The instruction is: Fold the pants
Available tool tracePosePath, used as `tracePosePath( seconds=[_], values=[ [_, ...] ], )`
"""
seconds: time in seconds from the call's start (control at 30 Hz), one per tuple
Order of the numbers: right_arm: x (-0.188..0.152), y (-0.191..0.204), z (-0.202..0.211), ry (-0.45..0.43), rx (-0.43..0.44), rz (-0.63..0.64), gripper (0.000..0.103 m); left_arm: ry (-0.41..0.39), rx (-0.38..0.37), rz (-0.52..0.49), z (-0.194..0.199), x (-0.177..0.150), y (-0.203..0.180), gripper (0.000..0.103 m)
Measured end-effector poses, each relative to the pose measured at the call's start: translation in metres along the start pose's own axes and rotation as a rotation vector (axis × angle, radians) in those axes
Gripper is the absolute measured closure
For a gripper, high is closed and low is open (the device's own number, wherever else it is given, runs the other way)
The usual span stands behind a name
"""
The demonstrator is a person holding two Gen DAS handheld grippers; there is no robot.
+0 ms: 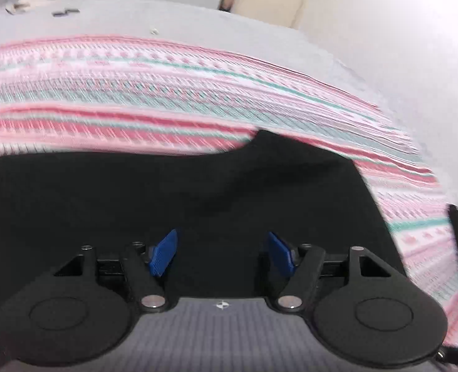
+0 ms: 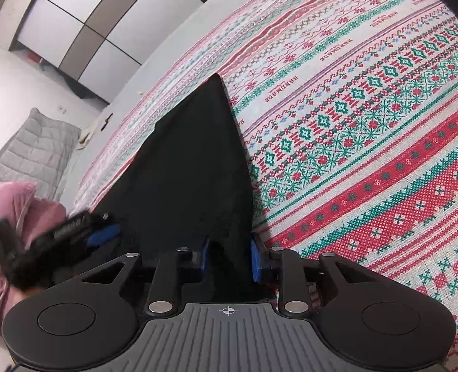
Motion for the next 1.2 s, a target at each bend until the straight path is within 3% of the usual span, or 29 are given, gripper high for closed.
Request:
tracePosePath(
  seconds=[0.17,0.27,0.4,0.6,0.73,0.83,1.0,1.2],
  values=[
    [0.004,0.000,-0.005,-0.003,-0.022,-0.029,0.081,0.002,-0.044,0.070,-0.015,0.023,0.005,0.009],
    [0.006,0.000,-0.010,-0.003,-0.036,-0.011,0.085,-0.004,-0.046,0.030,-0.027,0.032,-0.002,0.003],
    [0.009,-0.002,-0.014,-0.004,-0.036,-0.007,0.086,-0.027,-0.011,-0.025,-0.039,0.040,-0.007,0.002],
    [0.010,0.002,-0.015,-0.005,-0.054,0.017,0.086,-0.028,-0.040,0.049,-0.014,0.040,0.002,0.002],
    [0.011,0.012,-0.012,-0.022,-0.074,0.046,0.091,-0.003,0.020,0.032,0.005,0.017,0.008,0.002],
    [0.013,0.022,-0.008,-0.051,-0.080,0.075,0.096,0.054,-0.047,0.097,0.014,-0.016,0.014,0.002],
    [0.017,0.044,-0.003,-0.112,-0.113,0.147,0.097,0.078,-0.087,-0.116,0.032,-0.052,-0.013,0.002],
    [0.014,0.095,-0.010,-0.162,-0.099,0.277,0.097,0.079,-0.108,-0.041,0.060,-0.060,0.015,0.000]
  ],
)
Point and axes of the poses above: each gripper's, at about its wrist camera, not at the fingertips, and z roughly against the way its jaws point, y to its left, x to its top, the point moved 9 cm from there along -z, roughly the way its jaws point, and after that the axes turned 5 degrees about y, right-handed, at the moved point
